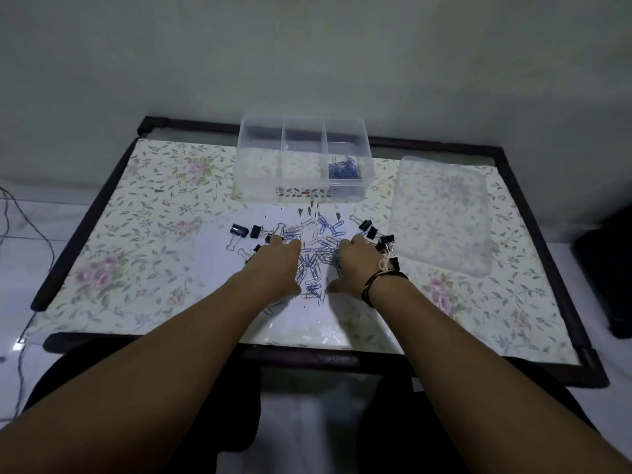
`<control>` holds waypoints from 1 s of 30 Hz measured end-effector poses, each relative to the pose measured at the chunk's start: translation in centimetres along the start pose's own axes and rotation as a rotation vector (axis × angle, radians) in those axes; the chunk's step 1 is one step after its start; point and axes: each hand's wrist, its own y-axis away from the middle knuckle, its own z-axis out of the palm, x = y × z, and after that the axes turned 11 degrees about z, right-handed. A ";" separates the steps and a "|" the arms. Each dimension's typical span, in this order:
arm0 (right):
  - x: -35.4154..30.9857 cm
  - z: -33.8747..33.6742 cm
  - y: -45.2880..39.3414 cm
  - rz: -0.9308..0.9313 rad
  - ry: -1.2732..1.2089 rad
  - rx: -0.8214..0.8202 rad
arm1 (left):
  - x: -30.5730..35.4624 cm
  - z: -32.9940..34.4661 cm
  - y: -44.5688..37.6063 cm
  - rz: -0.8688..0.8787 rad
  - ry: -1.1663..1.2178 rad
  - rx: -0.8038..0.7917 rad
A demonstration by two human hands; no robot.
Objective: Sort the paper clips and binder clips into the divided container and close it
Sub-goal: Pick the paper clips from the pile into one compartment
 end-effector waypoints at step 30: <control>-0.4 -0.6 -3.5 -0.162 -0.204 0.218 | 0.5 -0.9 -3.5 0.032 0.062 0.277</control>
